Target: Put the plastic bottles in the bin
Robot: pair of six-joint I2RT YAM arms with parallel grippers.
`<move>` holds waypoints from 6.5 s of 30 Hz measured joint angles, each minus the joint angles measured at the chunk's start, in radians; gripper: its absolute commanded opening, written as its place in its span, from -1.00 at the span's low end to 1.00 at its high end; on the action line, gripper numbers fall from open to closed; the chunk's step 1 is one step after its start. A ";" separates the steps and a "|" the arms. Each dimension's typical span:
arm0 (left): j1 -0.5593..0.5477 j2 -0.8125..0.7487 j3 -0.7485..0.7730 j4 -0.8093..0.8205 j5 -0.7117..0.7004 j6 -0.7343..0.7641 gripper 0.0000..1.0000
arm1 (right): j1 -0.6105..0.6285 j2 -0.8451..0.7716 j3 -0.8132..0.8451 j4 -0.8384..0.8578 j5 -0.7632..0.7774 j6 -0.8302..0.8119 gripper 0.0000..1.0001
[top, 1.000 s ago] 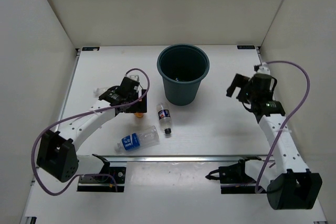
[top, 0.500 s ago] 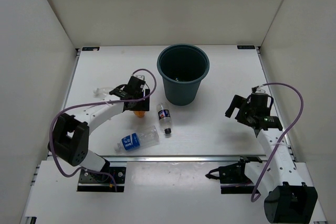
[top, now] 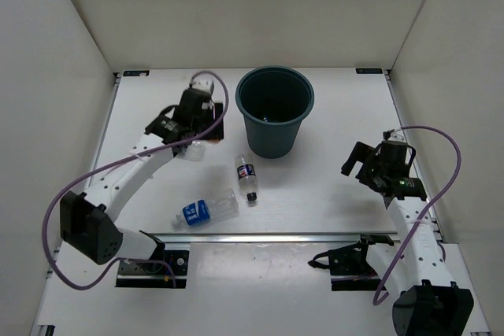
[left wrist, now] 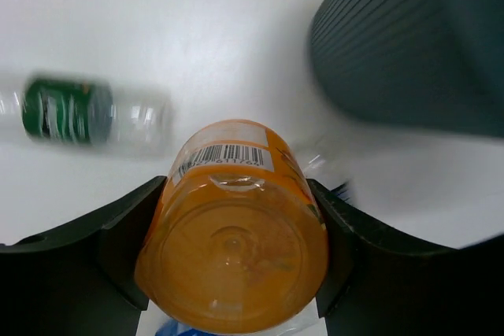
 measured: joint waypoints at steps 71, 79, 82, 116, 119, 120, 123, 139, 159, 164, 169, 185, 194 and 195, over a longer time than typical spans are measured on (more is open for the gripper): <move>0.064 -0.882 -0.241 -0.636 -0.104 -0.379 0.98 | 1.093 0.961 0.409 0.447 0.380 0.113 -0.34; 0.055 -0.864 -0.246 -0.601 -0.058 -0.319 0.97 | 1.145 0.863 0.418 0.427 0.317 -0.013 -0.67; 0.058 -0.840 -0.262 -0.570 -0.040 -0.296 0.97 | 1.159 0.747 0.459 0.439 0.210 -0.068 -0.68; 0.027 -0.481 -0.454 -0.175 0.325 0.035 0.98 | 0.543 0.752 0.887 0.445 -0.143 -0.243 0.99; 0.010 -0.422 -0.454 -0.173 0.325 0.047 0.97 | 0.498 0.629 0.800 0.439 -0.146 -0.220 0.98; 0.004 -0.401 -0.454 -0.171 0.325 0.048 0.97 | 0.474 0.584 0.761 0.437 -0.146 -0.209 0.98; -0.015 -0.339 -0.454 -0.166 0.320 0.051 0.97 | 0.365 0.436 0.623 0.417 -0.147 -0.172 0.98; -0.106 0.026 -0.420 -0.074 0.253 0.040 0.20 | 0.038 0.047 0.088 0.235 -0.256 -0.017 0.98; -0.090 -0.019 0.620 0.079 -0.080 0.106 0.08 | 0.021 -0.095 -0.072 0.103 -0.235 0.011 0.98; -0.106 -0.016 0.548 0.367 -0.145 0.109 0.19 | 0.021 -0.099 -0.072 0.102 -0.232 0.013 0.98; -0.124 0.203 0.553 0.594 -0.170 0.096 0.31 | 0.018 -0.097 -0.072 0.102 -0.230 0.013 0.98; -0.093 0.175 0.403 0.560 -0.237 0.005 0.98 | 0.014 -0.085 -0.072 0.116 -0.228 0.012 0.98; 0.311 -0.198 0.036 0.259 -0.203 -0.237 0.98 | 0.029 -0.026 -0.071 0.117 -0.201 -0.008 0.98; 0.330 -0.202 -0.026 0.221 -0.200 -0.255 0.98 | 0.027 -0.014 -0.064 0.110 -0.196 -0.016 0.98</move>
